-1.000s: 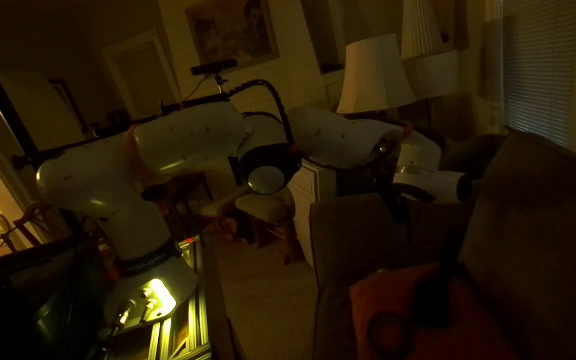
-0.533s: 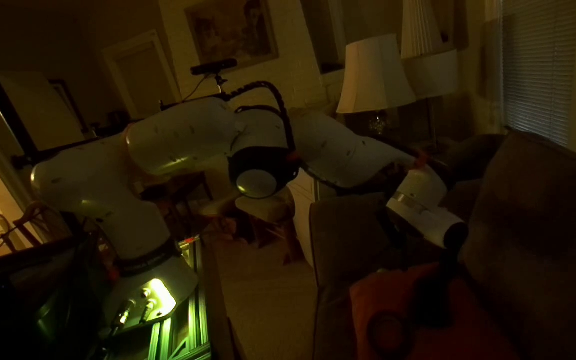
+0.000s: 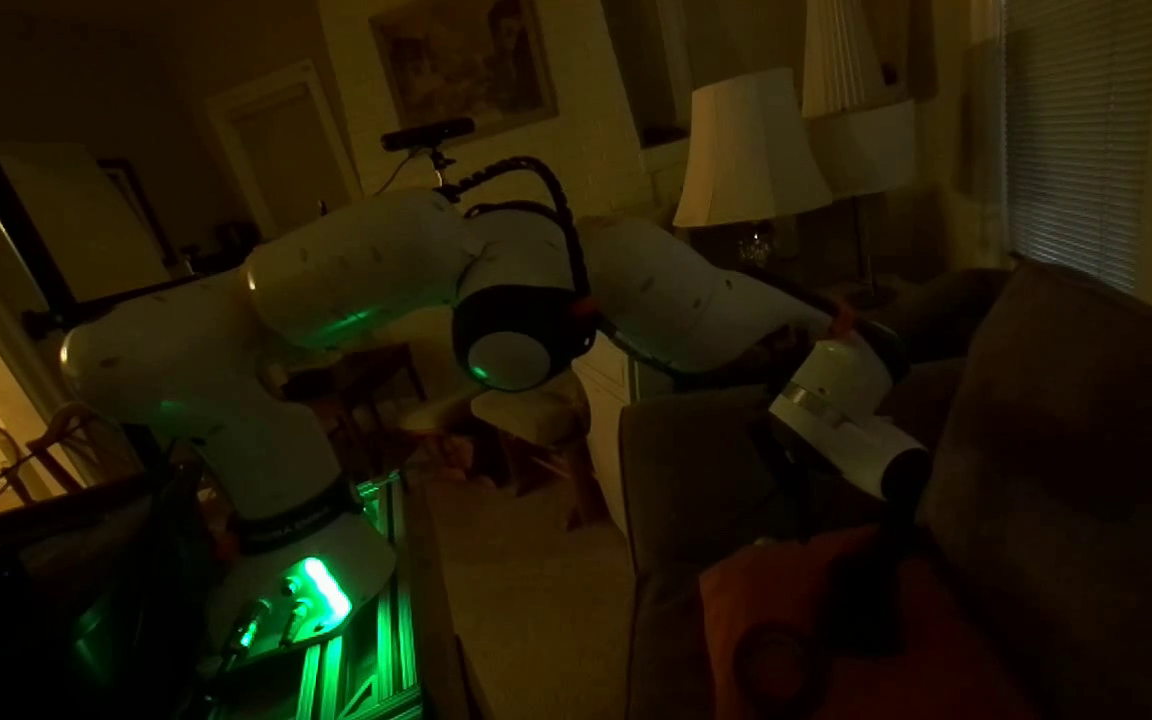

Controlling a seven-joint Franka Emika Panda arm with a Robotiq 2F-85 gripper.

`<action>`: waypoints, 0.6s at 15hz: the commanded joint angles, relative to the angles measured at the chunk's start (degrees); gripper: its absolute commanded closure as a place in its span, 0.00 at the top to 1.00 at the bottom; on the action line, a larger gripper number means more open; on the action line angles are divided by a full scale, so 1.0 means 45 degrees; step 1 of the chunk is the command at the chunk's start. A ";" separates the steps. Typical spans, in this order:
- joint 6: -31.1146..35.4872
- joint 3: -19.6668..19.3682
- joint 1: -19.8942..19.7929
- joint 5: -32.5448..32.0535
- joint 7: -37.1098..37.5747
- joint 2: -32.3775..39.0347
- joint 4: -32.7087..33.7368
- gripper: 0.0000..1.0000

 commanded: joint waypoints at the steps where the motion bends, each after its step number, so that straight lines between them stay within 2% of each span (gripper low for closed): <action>1: -0.0556 -0.0241 -0.0354 -0.0202 0.0503 -0.0246 -0.0263 0.01; 9: -0.2068 -0.0444 -0.2279 0.0076 0.0117 -0.0964 -0.2769 0.01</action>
